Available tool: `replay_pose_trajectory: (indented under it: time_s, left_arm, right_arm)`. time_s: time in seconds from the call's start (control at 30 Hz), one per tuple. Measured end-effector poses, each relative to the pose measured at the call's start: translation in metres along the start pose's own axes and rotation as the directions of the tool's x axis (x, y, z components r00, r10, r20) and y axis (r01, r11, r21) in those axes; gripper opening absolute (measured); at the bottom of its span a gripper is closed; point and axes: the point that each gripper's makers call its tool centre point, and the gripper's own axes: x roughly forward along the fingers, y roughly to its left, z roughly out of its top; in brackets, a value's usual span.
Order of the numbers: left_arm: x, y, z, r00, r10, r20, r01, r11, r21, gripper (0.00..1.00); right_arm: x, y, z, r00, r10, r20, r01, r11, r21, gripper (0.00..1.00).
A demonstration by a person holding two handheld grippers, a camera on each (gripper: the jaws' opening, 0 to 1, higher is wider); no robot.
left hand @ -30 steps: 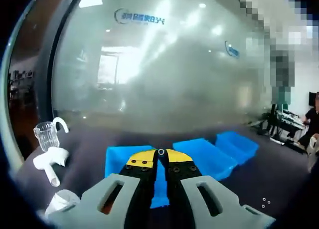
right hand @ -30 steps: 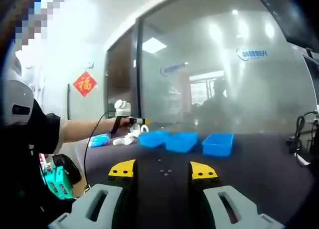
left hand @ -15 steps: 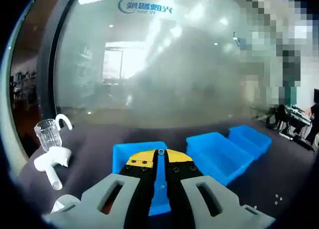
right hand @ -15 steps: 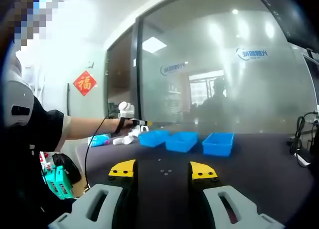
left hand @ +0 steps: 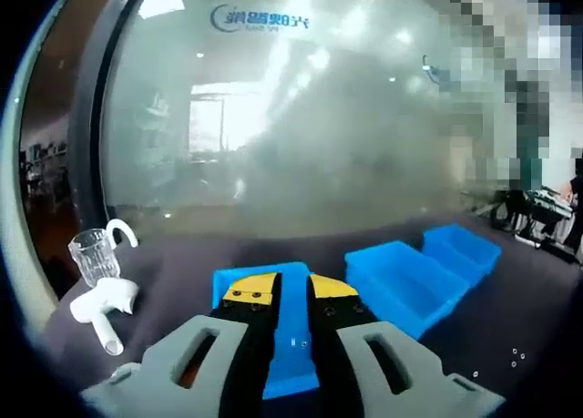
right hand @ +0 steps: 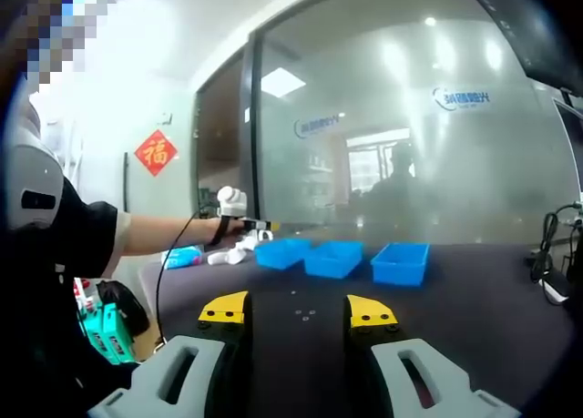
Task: Sort the screws, nuts, and washers into the corresponding bins
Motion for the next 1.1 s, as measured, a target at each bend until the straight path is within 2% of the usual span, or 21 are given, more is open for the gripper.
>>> replay_pose_trajectory:
  time_s: [0.03, 0.27, 0.47, 0.6, 0.7, 0.77, 0.8, 0.83, 0.97, 1.1]
  left_arm:
    - [0.0, 0.0, -0.002, 1.0, 0.003, -0.01, -0.002, 1.0, 0.008, 0.23]
    - [-0.011, 0.0, -0.006, 1.0, 0.02, -0.024, -0.02, 1.0, -0.004, 0.44]
    - [-0.029, -0.01, -0.009, 1.0, -0.012, -0.007, 0.012, 1.0, -0.022, 0.44]
    - [-0.048, -0.024, -0.009, 0.998, -0.058, 0.009, 0.058, 0.998, -0.016, 0.44]
    - [-0.073, -0.043, -0.013, 0.991, -0.13, 0.022, 0.13, 0.991, 0.022, 0.44]
    - [-0.077, -0.047, -0.012, 0.983, -0.183, 0.022, 0.183, 0.983, 0.012, 0.44]
    - [-0.087, -0.053, -0.014, 0.978, -0.21, 0.012, 0.21, 0.978, -0.013, 0.45]
    - [-0.097, -0.055, -0.011, 0.976, -0.218, 0.032, 0.219, 0.975, -0.043, 0.45]
    - [-0.132, -0.066, 0.0, 0.963, -0.26, 0.073, 0.263, 0.964, -0.032, 0.45]
    - [-0.164, -0.071, 0.005, 0.942, -0.32, 0.096, 0.324, 0.946, -0.027, 0.46]
  right_arm:
    - [0.0, 0.0, 0.0, 1.0, 0.001, 0.0, -0.001, 1.0, 0.001, 0.35]
    - [-0.002, 0.001, 0.0, 1.0, 0.003, 0.001, -0.003, 1.0, 0.002, 0.35]
    - [-0.004, -0.001, -0.001, 1.0, 0.0, 0.005, 0.0, 1.0, 0.007, 0.35]
    - [-0.004, 0.0, -0.002, 1.0, 0.002, 0.007, -0.002, 1.0, 0.008, 0.35]
    - [-0.005, -0.001, -0.001, 1.0, 0.001, 0.012, -0.001, 1.0, 0.011, 0.35]
    - [-0.006, -0.001, -0.002, 1.0, 0.0, 0.013, 0.0, 1.0, 0.014, 0.35]
    - [-0.006, -0.001, -0.002, 1.0, 0.0, 0.013, 0.0, 1.0, 0.014, 0.35]
    - [-0.006, -0.001, -0.003, 1.0, 0.0, 0.012, 0.0, 1.0, 0.013, 0.35]
    - [-0.005, 0.001, -0.003, 1.0, 0.005, 0.011, -0.005, 1.0, 0.013, 0.35]
    - [-0.004, 0.003, -0.004, 1.0, 0.009, 0.01, -0.009, 1.0, 0.013, 0.35]
